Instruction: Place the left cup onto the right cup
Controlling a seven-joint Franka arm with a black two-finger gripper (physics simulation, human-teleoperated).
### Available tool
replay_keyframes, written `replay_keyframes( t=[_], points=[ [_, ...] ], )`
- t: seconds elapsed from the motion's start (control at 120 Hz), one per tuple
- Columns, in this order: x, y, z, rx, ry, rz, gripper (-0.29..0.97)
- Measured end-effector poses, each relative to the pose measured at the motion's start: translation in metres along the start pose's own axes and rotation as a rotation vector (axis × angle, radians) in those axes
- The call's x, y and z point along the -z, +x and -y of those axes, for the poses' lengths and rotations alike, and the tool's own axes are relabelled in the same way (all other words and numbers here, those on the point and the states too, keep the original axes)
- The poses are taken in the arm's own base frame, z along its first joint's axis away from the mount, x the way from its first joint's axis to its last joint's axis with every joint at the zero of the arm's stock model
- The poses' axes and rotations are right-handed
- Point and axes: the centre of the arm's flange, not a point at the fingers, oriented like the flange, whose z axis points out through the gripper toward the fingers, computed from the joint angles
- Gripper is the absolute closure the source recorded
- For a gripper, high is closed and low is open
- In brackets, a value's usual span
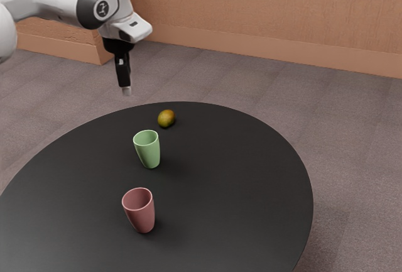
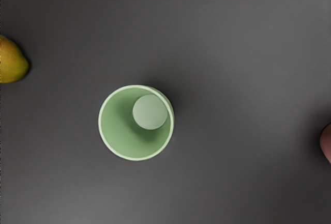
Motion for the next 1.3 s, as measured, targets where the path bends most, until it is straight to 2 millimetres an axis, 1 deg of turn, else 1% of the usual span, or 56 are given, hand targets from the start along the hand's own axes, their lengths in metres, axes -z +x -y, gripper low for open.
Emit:
replay_keyframes(
  t=[0.05,0.092,0.2,0.317,0.383,0.517,0.575,0.65,0.708,0.833,0.95,1.025,1.208,1.3],
  points=[
    [-0.001,-0.001,0.001,0.004,0.0,-0.002,0.0],
    [-0.008,-0.002,0.001,0.007,-0.006,0.0,0.0],
    [-0.04,0.0,0.012,0.019,-0.012,0.018,0.0],
    [-0.08,0.017,0.018,0.012,-0.014,0.037,0.0],
    [-0.101,0.027,0.014,0.003,-0.019,0.044,0.0],
    [-0.142,0.035,0.001,-0.008,-0.033,0.047,0.0],
    [-0.161,0.04,-0.001,-0.012,-0.036,0.048,0.0],
    [-0.178,0.046,-0.003,-0.011,-0.033,0.045,0.0],
    [-0.194,0.045,-0.008,-0.008,-0.04,0.049,0.0],
    [-0.215,0.037,-0.01,0.015,-0.042,0.05,0.0],
    [-0.226,0.033,-0.009,0.034,-0.038,0.05,0.01],
    [-0.232,0.033,-0.009,0.04,-0.031,0.049,0.09],
    [-0.234,0.034,-0.005,0.043,0.001,0.045,0.47],
    [-0.233,0.034,-0.003,0.05,0.01,0.042,0.6]
  ],
)
